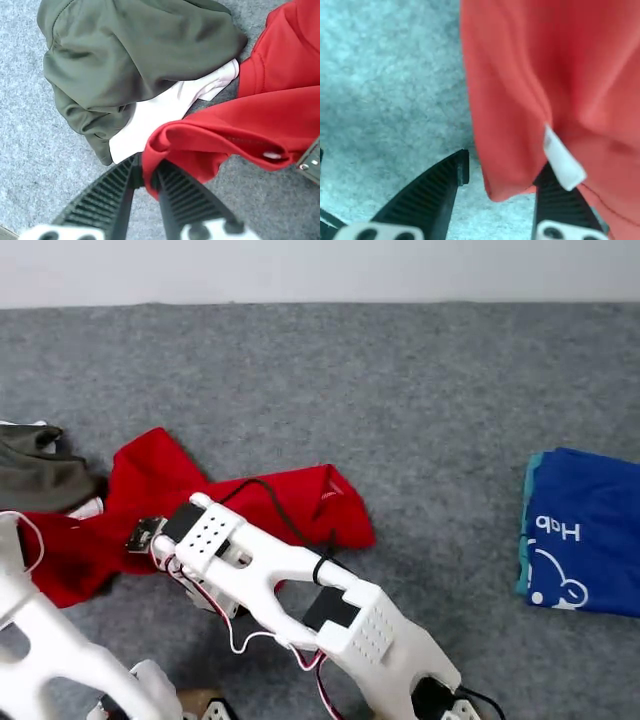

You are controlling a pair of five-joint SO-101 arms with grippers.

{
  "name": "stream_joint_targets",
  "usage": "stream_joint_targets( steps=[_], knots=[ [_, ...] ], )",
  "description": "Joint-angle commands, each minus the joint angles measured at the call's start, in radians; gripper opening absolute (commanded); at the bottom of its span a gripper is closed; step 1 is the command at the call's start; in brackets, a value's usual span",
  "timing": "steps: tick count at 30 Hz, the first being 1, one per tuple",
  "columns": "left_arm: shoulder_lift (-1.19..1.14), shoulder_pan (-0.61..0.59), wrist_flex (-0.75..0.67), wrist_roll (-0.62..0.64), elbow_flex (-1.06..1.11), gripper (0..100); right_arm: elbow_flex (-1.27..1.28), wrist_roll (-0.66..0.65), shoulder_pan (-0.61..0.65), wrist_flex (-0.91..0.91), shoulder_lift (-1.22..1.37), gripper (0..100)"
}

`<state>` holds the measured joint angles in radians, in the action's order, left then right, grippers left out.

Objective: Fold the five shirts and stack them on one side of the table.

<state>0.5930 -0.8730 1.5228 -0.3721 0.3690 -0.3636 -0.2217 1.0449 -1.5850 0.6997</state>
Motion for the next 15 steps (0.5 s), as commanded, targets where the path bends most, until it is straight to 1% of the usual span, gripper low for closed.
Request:
stream_joint_targets(
  steps=[1, 4, 6, 11, 15],
  knots=[
    [0.006, 0.003, -0.018, 0.005, -0.005, 1, -0.002, 0.011, -0.030, 0.012, 0.028, 17.9],
    [0.006, 0.003, -0.018, 0.005, -0.005, 1, -0.003, 0.009, -0.044, 0.005, 0.042, 7.7],
    [0.006, 0.003, -0.018, 0.005, -0.005, 1, -0.003, 0.008, -0.050, -0.001, 0.042, 3.4],
    [0.006, 0.003, -0.018, 0.005, -0.005, 1, -0.044, 0.003, -0.071, -0.087, 0.041, 0.8],
    [0.006, 0.005, -0.018, 0.005, -0.007, 1, -0.157, -0.009, -0.116, -0.203, 0.039, 0.9]
  ],
)
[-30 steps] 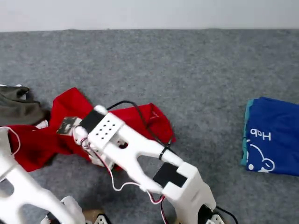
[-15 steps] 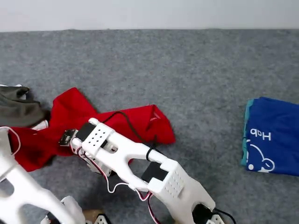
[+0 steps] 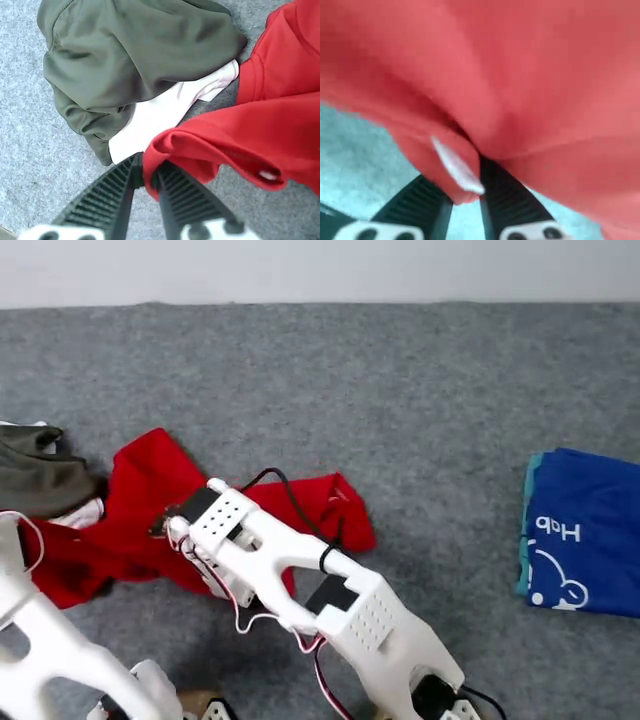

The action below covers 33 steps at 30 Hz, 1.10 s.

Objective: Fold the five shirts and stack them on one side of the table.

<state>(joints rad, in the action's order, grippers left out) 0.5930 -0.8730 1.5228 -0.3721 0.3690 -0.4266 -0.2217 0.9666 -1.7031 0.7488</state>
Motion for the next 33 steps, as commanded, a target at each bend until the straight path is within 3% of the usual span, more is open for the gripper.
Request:
stream_joint_targets(
  steps=[1, 11, 19, 25, 33],
  knots=[
    [0.008, 0.006, -0.018, 0.005, -0.010, 1, -0.117, -0.025, -0.053, -0.097, -0.022, 1.0],
    [0.006, 0.063, 0.051, 0.005, -0.162, 1, -0.048, -0.229, -0.236, -0.096, -0.450, 1.0],
    [0.008, 0.192, 0.087, 0.009, -0.278, 1, -0.029, -0.408, -0.507, -0.094, -0.782, 1.0],
    [0.008, 0.242, 0.087, 0.009, -0.289, 1, -0.028, -0.569, -0.671, -0.093, -0.863, 1.0],
    [0.005, 0.276, 0.087, 0.011, -0.283, 1, 0.160, -0.606, -0.688, -0.091, -0.869, 1.0]
  ],
)
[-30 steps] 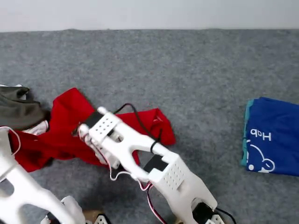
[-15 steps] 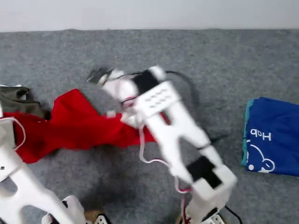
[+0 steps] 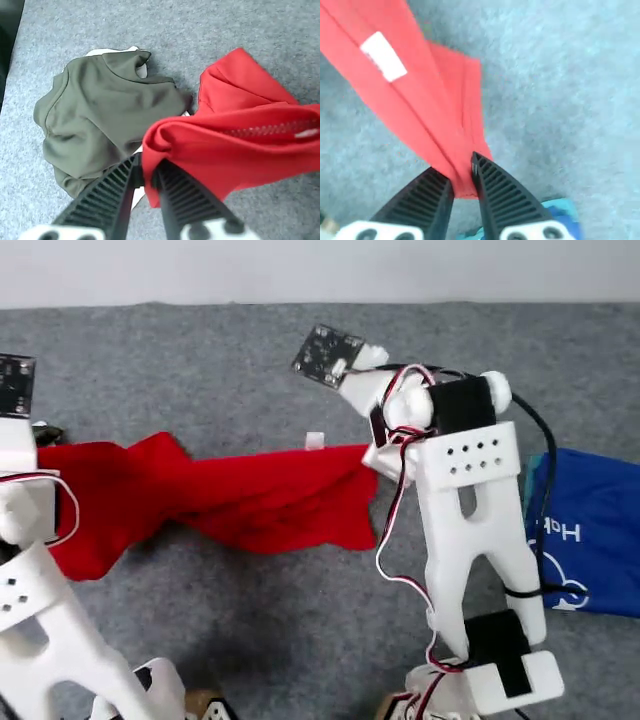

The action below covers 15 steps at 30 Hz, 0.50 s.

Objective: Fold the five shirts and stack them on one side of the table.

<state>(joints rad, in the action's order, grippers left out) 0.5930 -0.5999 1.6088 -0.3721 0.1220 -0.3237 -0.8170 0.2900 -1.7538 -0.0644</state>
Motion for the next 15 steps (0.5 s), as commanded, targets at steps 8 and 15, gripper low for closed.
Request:
stream_joint_targets(
  steps=[8, 15],
  knots=[
    [0.005, 0.002, -0.006, 0.009, 0.061, 1, 0.316, 0.044, 0.101, 0.024, -0.048, 1.5],
    [0.008, -0.041, -0.029, 0.011, 0.131, 1, 0.529, 0.149, 0.234, 0.139, -0.053, 12.1]
  ],
)
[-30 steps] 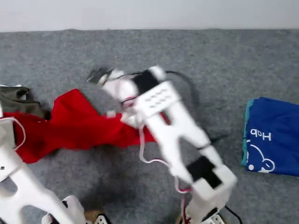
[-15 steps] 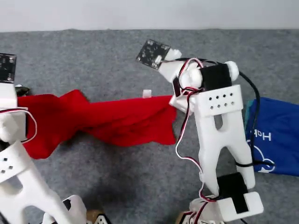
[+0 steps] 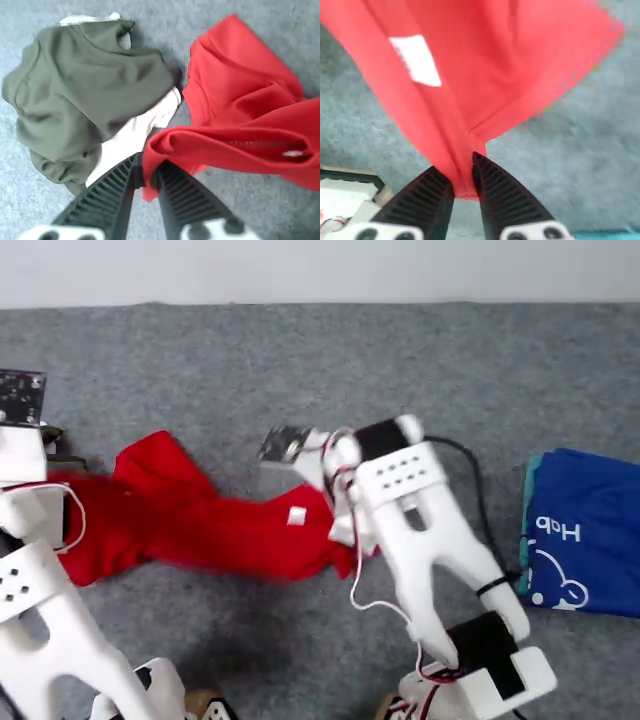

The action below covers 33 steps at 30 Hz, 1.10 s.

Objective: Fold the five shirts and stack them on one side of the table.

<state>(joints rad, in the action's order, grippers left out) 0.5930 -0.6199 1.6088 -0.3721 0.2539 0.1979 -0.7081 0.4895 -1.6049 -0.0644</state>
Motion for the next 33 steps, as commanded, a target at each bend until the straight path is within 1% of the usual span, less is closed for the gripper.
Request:
stream_joint_targets(
  steps=[1, 2, 3, 6, 10, 12, 16, 19, 27, 31, 33],
  knots=[
    [0.006, -0.031, -0.029, 0.011, 0.001, 1, 0.006, 0.057, 0.039, -0.038, -0.056, 16.9],
    [0.005, -0.038, -0.029, 0.011, 0.002, 1, 0.005, 0.072, 0.039, -0.068, -0.059, 20.5],
    [0.006, -0.041, -0.029, 0.011, 0.002, 1, -0.002, 0.081, 0.039, -0.102, -0.059, 21.8],
    [0.008, -0.043, -0.025, 0.011, 0.010, 1, -0.040, 0.087, 0.041, -0.194, -0.065, 19.6],
    [0.008, -0.043, -0.020, 0.011, 0.012, 1, -0.040, 0.092, 0.048, -0.191, -0.114, 19.1],
    [0.008, -0.043, -0.020, 0.011, 0.012, 1, -0.041, 0.101, 0.081, -0.189, -0.120, 19.1],
    [0.008, -0.043, -0.025, 0.011, 0.012, 1, -0.041, 0.195, 0.159, -0.188, -0.094, 19.1],
    [0.008, -0.043, -0.025, 0.011, 0.012, 1, -0.046, 0.204, 0.193, -0.145, -0.039, 19.1],
    [0.008, -0.043, -0.020, 0.011, 0.013, 1, -0.048, 0.196, 0.193, 0.012, 0.136, 19.5],
    [0.008, -0.043, -0.020, 0.011, 0.013, 1, -0.048, 0.201, 0.191, 0.042, 0.163, 27.5],
    [0.008, -0.043, -0.026, 0.011, 0.019, 1, -0.048, 0.198, 0.194, 0.059, 0.168, 27.3]
  ],
)
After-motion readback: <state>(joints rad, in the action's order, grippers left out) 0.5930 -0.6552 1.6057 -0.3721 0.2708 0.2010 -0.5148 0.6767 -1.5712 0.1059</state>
